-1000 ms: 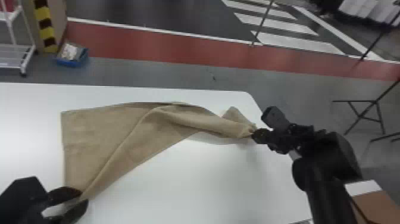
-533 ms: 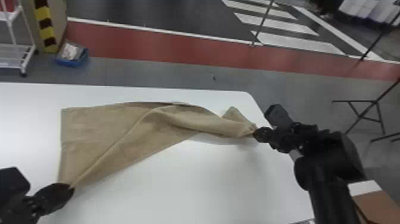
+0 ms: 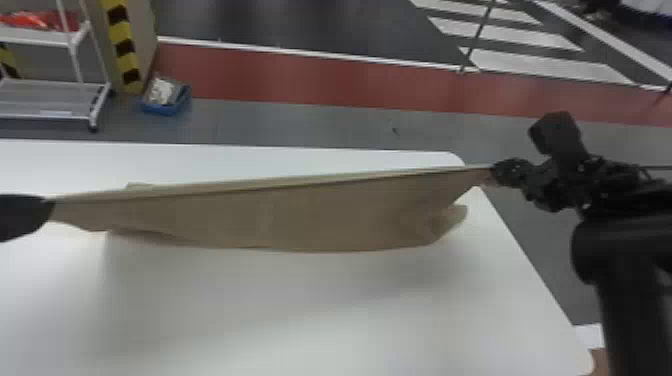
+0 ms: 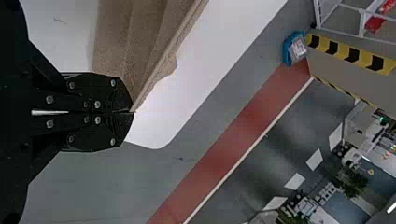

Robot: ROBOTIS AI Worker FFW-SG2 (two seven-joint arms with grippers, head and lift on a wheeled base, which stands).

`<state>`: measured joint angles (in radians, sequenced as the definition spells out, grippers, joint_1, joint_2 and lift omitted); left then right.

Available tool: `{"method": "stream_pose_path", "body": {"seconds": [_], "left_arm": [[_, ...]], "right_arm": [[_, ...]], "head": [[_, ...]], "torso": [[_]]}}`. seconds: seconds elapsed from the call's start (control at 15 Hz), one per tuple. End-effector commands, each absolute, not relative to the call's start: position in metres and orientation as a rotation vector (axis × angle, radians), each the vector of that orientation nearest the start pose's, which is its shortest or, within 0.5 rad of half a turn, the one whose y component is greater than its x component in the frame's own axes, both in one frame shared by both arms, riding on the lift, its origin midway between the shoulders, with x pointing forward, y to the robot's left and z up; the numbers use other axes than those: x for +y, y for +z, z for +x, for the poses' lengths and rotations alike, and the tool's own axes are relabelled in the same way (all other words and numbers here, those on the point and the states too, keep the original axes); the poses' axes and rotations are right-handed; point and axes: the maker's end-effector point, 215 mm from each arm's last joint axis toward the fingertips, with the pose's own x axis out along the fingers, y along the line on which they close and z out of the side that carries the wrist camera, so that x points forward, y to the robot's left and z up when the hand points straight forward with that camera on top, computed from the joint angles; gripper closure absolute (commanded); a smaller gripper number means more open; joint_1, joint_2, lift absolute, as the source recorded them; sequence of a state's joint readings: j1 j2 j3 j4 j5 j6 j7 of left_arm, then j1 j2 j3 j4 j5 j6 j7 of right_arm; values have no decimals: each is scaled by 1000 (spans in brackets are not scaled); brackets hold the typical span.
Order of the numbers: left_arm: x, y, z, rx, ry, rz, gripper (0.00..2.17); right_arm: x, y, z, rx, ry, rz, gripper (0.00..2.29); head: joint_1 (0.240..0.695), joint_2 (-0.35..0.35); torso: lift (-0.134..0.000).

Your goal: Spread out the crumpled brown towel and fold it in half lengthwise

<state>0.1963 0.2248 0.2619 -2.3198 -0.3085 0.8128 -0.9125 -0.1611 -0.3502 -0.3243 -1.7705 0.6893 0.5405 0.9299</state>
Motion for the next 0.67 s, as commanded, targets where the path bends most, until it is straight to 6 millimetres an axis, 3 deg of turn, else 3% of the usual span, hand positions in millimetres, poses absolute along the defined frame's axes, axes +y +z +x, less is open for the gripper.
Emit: {"method": "stream_pose_path", "body": {"seconds": [0.0,0.13,0.2,0.33,0.4,0.6], "left_arm": [[336,-244,493,370,-370,305,1612],[349,-226,517,352,-359,320,1612],[346,-225,533,355,-371,316,1612],[325,-232,570,383,-410,324,1612],[312,-242,583,404,-433,327,1612],[295,-243,624,416,-443,338,1612]], "right_arm": [[-485,-271,575,511,91,-638,1204],[-471,-260,592,490,87,-662,1204],[-457,-265,603,500,97,-655,1204],[-416,-270,633,495,130,-640,1207],[-401,-267,647,487,138,-636,1318],[-373,-257,672,473,158,-618,1413]], "head": [[695,-205],[640,-163],[622,-148],[597,-121],[587,-107],[557,-75]], "torso": [[-125],[-125],[-125],[-125],[-125],[-125]]}}
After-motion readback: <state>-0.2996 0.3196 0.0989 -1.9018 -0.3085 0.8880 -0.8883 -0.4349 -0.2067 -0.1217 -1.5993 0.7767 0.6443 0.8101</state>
